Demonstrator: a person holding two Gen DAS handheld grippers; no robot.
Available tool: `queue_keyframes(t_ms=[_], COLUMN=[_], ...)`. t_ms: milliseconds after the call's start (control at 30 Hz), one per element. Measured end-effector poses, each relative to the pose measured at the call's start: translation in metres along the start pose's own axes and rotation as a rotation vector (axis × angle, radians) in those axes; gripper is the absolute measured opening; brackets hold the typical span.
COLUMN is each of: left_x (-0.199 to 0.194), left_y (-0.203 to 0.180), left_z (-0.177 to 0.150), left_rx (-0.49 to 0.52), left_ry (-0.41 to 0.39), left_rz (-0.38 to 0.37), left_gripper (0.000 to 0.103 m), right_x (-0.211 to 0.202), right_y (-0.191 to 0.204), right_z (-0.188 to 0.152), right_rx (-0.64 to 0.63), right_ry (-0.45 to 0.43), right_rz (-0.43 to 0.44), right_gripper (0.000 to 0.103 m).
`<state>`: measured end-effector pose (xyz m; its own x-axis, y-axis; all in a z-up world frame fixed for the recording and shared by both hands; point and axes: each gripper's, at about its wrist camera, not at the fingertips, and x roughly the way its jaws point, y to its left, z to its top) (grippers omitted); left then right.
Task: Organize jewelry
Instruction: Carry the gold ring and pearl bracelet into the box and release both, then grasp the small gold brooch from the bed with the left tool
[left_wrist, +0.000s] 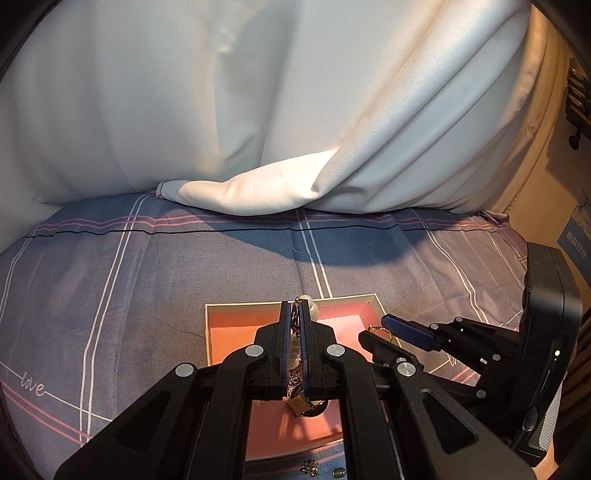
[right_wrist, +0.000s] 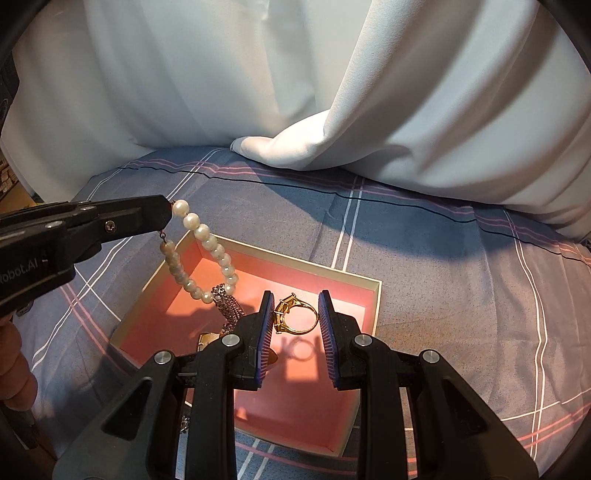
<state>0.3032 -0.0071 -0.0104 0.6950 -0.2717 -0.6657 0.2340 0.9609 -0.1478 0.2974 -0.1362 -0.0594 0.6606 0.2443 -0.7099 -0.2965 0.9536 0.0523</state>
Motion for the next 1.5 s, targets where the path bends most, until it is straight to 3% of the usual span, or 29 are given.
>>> queue_keyframes(t_ms=[867, 933, 967, 1000, 1033, 1067, 1133, 1300, 1500], left_x=[0.02, 0.021, 0.02, 0.018, 0.013, 0.006, -0.013, -0.047, -0.057], left_y=[0.004, 0.005, 0.007, 0.009, 0.011, 0.013, 0.014, 0.008, -0.009], left_z=[-0.014, -0.014, -0.014, -0.014, -0.013, -0.013, -0.014, -0.031, -0.078], left_rx=[0.003, -0.003, -0.017, -0.032, -0.047, -0.062, -0.061, -0.027, 0.029], left_ry=[0.067, 0.078, 0.084, 0.091, 0.092, 0.071, 0.015, -0.023, 0.023], left_rz=[0.03, 0.034, 0.039, 0.043, 0.058, 0.081, 0.093, 0.077, 0.022], left_gripper=[0.005, 0.005, 0.009, 0.032, 0.05, 0.076, 0.078, 0.082, 0.082], right_x=[0.017, 0.017, 0.016, 0.012, 0.005, -0.002, -0.016, -0.046, -0.066], right_y=[0.002, 0.003, 0.003, 0.003, 0.004, 0.004, 0.001, -0.009, -0.014], right_z=[-0.005, -0.006, -0.008, -0.009, -0.011, -0.014, -0.019, -0.04, -0.077], right_rx=[-0.007, -0.009, -0.01, -0.016, -0.024, -0.024, -0.013, 0.034, 0.073], right_ry=[0.069, 0.094, 0.099, 0.084, 0.058, 0.044, 0.016, -0.03, -0.034], right_rz=[-0.023, -0.032, -0.056, -0.086, -0.105, -0.116, -0.118, -0.122, -0.105], right_gripper=[0.025, 0.03, 0.055, 0.085, 0.089, 0.089, 0.089, 0.089, 0.089])
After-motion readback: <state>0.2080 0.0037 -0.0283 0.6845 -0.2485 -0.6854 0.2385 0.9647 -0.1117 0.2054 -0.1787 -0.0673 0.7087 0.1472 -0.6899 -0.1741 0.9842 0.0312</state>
